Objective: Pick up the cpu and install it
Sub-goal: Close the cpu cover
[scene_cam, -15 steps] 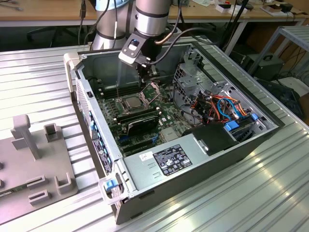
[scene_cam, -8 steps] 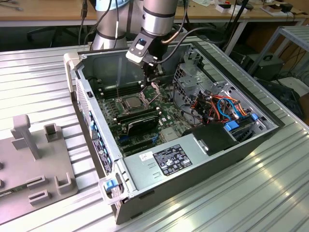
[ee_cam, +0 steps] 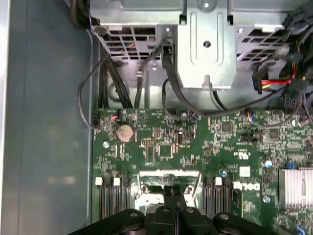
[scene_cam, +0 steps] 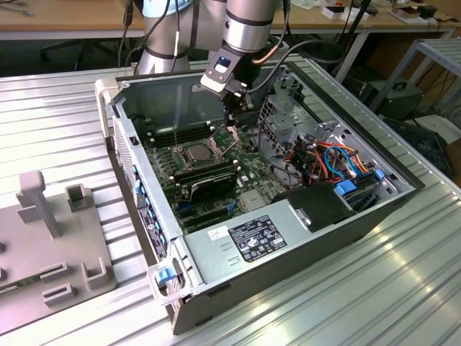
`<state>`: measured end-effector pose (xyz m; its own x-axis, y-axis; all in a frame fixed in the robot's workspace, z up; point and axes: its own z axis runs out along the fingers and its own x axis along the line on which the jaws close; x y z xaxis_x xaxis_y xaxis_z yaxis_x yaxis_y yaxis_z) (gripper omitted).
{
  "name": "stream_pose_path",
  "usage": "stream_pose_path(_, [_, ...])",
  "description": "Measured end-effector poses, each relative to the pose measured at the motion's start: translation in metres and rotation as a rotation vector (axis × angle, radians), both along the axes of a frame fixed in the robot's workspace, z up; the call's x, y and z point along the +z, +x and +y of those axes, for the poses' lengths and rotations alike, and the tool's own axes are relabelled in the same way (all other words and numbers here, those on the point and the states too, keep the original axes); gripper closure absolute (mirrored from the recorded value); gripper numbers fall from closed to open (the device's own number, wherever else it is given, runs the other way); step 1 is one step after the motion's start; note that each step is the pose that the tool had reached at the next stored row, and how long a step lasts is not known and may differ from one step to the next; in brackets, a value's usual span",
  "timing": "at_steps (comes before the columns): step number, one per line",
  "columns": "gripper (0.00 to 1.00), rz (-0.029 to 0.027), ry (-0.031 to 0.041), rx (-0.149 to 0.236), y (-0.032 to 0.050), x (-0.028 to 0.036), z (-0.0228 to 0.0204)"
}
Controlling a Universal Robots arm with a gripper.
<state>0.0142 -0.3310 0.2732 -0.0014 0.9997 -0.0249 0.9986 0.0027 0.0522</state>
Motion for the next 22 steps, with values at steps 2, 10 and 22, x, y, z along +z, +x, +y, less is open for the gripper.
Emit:
stream_pose_path(2, [0.89, 0.0, 0.0, 0.0, 0.0031, 0.0, 0.0])
stream_pose_path(10, [0.89, 0.0001, 0.0, 0.0, 0.0043, 0.0, 0.0])
stream_pose_path(22, [0.89, 0.0, 0.0001, 0.0, 0.013, -0.0001, 0.0])
